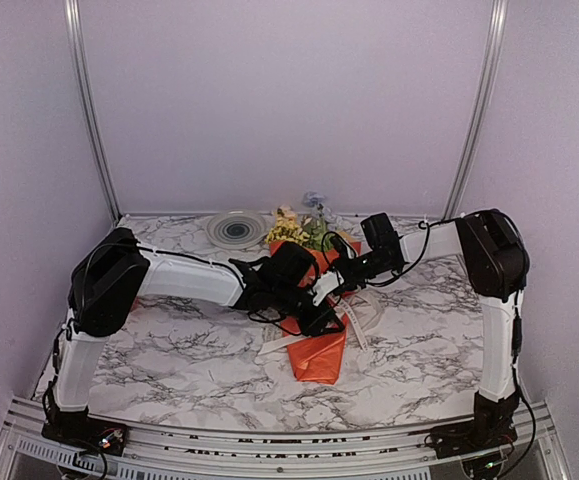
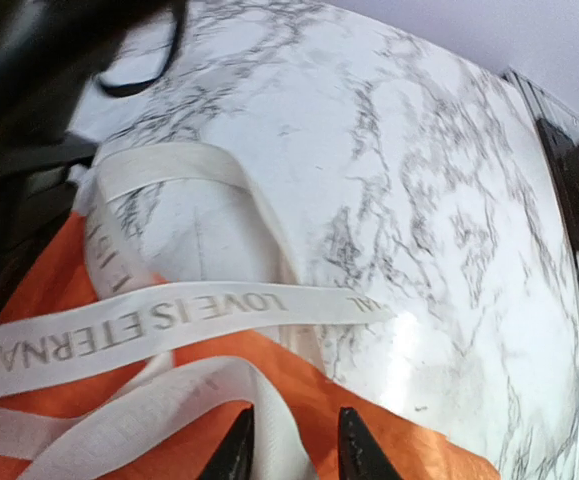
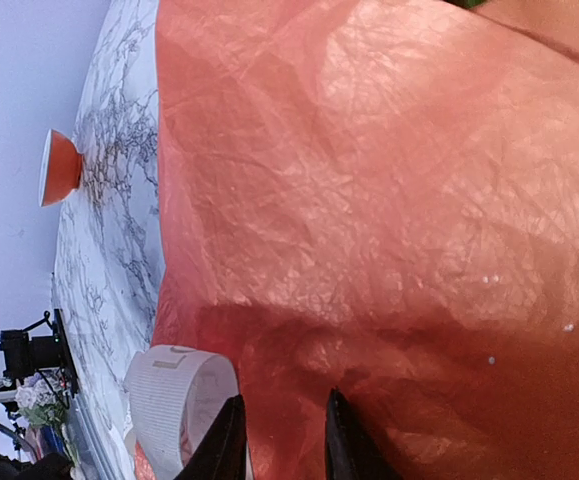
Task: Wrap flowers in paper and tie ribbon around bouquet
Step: Cross the ribbon over the folded bouquet.
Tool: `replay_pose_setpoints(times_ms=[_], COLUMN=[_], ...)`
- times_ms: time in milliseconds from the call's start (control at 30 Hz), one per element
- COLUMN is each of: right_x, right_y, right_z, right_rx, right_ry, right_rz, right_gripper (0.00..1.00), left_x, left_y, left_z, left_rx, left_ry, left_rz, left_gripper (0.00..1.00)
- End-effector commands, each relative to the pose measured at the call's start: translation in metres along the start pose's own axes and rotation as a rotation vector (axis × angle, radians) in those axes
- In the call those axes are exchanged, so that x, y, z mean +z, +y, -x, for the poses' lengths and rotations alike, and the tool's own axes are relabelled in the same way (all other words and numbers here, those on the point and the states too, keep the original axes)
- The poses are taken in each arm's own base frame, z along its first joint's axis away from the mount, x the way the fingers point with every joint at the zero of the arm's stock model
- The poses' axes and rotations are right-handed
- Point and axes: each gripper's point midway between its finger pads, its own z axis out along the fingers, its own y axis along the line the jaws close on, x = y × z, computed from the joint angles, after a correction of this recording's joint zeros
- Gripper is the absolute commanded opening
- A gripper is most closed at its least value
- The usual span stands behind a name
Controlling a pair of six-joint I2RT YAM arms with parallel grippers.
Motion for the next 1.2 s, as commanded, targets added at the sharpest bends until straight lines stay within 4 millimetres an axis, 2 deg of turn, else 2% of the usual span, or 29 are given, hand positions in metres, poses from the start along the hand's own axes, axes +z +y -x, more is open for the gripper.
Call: replay_pose_setpoints(times_ms=[0,100,233,300,367,467,533,633,667,733,800,967,1033,1133,1167], right_x=[-0.01,-0.01,-0.009,-0.009,-0.008,-0.008,-0.009,-0.008,-0.008,-0.008,-0.007,-0.006,-0.005,-0.004,-0.004], right_y=[0.009,0.007,0.007,0.006,0.005,0.007,0.007,0.007,0.007,0.008,0.008,0.008,0.009,0.008,0.009], right_z=[0.013,0.011,0.01,0.01,0.01,0.01,0.011,0.01,0.01,0.01,0.009,0.009,0.008,0.008,0.008], right_rx=[-0.029,-0.026,-0.025,-0.024,-0.019,-0.023,-0.025,-0.022,-0.021,-0.019,-0.018,-0.018,-0.019,-0.019,-0.02], right_ry=[-0.04,-0.034,-0.032,-0.032,-0.031,-0.028,-0.03,-0.028,-0.029,-0.03,-0.026,-0.027,-0.025,-0.024,-0.023], right_rz=[-0.001,-0.001,0.001,0.0,0.001,0.005,0.002,0.003,0.004,0.004,0.004,0.005,0.006,0.007,0.007], right_gripper=[0.27,0.27,0.27,0.27,0.27,0.27,0.27,0.27,0.27,0.27,0.27,0.26,0.26,0.27,0.27], left_x=[-0.022,-0.042,-0.07,-0.081,-0.09,-0.093,-0.084,-0.063,-0.055,-0.048,-0.045,-0.034,-0.029,-0.027,-0.027], left_y=[-0.014,-0.021,-0.018,-0.011,0.007,0.038,0.062,0.095,0.101,0.109,0.112,0.12,0.128,0.136,0.137], left_z=[0.014,0.023,0.039,0.042,0.044,0.047,0.044,0.033,0.028,0.029,0.034,0.026,0.02,0.02,0.019], left_rx=[0.157,0.253,0.306,0.312,0.306,0.27,0.266,0.297,0.306,0.335,0.368,0.402,0.384,0.358,0.356], left_ry=[0.032,0.026,-0.01,-0.015,-0.013,-0.012,0.013,0.071,0.08,0.058,0.018,0.02,0.035,0.048,0.049], left_rz=[-0.025,-0.039,-0.061,-0.072,-0.031,0.044,0.122,0.223,0.232,0.253,0.27,0.29,0.314,0.352,0.353], left_gripper=[0.41,0.54,0.72,0.8,0.81,0.78,0.69,0.49,0.47,0.46,0.53,0.58,0.55,0.42,0.41])
